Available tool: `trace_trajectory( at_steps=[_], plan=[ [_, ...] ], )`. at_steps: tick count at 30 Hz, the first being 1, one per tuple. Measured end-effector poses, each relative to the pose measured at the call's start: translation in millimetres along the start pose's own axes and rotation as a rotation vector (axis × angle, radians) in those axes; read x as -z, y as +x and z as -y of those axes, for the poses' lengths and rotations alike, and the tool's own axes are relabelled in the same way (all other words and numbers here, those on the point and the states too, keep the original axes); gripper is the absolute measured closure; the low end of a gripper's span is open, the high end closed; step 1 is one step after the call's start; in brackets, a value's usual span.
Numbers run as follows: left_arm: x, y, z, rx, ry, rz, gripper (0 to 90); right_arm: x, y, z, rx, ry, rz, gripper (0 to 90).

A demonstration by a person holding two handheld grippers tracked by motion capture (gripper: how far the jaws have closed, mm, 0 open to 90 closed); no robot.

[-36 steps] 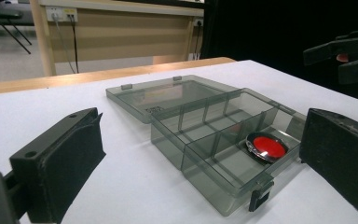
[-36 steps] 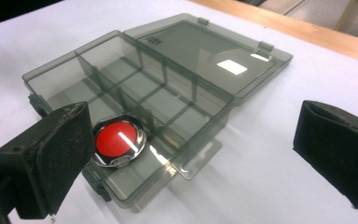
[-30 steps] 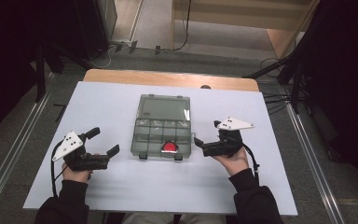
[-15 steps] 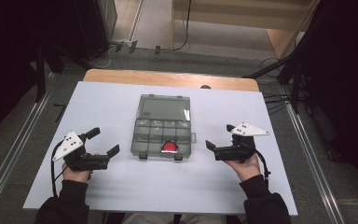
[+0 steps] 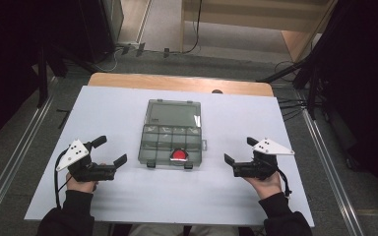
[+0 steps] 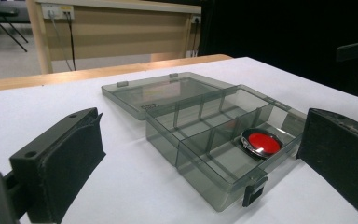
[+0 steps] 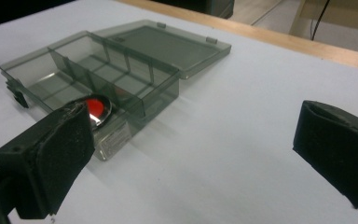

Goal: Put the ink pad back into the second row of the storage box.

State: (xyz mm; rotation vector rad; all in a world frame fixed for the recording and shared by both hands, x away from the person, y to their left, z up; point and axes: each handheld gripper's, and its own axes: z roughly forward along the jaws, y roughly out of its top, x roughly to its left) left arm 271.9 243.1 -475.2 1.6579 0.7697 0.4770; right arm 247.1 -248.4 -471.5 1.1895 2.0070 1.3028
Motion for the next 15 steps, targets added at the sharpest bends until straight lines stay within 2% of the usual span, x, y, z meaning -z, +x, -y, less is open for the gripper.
trace_trajectory(
  at_steps=[3,10,12,15],
  plan=[
    [1.0,-0.1,0.5,0.003,0.001,-0.004,0.0,5.4,-0.4,3.5,-0.014,-0.052,-0.004,0.0],
    [2.0,-1.0,2.4,-0.006,0.019,0.0,0.0,13.5,-4.5,19.1,-0.018,-0.093,-0.002,0.0],
    [2.5,0.3,4.2,0.0,0.035,0.005,0.0,16.7,-7.7,30.4,-0.051,-0.138,0.002,0.0],
    [3.8,0.4,5.0,0.004,0.035,0.009,0.0,17.2,-9.2,38.7,-0.079,-0.138,0.011,0.0]
  ],
)
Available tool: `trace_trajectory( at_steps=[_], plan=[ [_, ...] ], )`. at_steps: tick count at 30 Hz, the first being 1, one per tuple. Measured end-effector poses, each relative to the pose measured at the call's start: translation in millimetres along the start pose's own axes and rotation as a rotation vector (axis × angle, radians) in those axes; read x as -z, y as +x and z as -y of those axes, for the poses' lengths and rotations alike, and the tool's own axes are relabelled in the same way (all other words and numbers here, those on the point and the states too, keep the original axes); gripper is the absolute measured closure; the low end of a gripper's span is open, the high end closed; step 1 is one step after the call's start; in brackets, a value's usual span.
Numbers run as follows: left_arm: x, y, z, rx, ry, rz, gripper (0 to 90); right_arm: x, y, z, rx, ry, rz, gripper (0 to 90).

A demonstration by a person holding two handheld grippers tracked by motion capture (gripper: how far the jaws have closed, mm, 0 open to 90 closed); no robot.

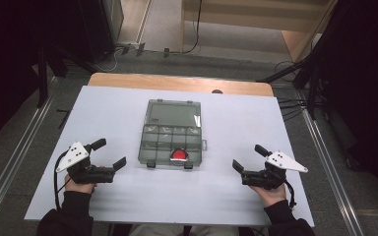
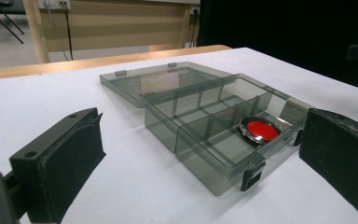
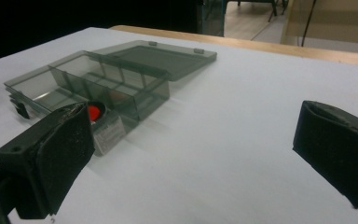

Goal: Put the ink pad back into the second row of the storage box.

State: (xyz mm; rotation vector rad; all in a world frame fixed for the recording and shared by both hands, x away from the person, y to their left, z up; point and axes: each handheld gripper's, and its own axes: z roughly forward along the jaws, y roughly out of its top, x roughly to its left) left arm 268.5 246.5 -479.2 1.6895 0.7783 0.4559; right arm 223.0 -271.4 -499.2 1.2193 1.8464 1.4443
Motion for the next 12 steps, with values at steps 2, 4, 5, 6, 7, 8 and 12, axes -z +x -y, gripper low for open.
trace_trajectory(
  at_steps=[2,4,5,6,7,8,12],
  plan=[
    [0.9,-0.7,0.9,0.01,0.001,0.003,0.0,1.0,-1.3,5.1,-0.007,0.002,0.01,0.0],
    [1.9,-2.6,1.4,0.016,0.006,0.005,0.0,3.5,-1.8,7.5,0.009,0.012,0.028,0.0],
    [1.9,-2.6,1.4,0.016,0.006,0.005,0.0,3.5,-1.8,7.5,0.009,0.012,0.028,0.0],
    [2.1,-3.3,1.5,0.015,0.007,0.006,0.0,4.4,-1.4,7.1,0.008,0.004,0.028,0.0],
    [2.5,-3.8,1.6,0.014,0.007,0.009,0.0,4.7,-0.9,7.0,0.005,-0.001,0.027,0.0],
    [2.4,-4.3,1.7,0.018,0.008,0.011,0.0,4.7,-0.2,7.1,0.009,-0.001,0.026,0.0],
    [-1.5,-3.7,1.7,0.04,0.002,0.023,0.0,3.5,1.4,7.5,0.055,0.014,0.024,0.0]
  ],
)
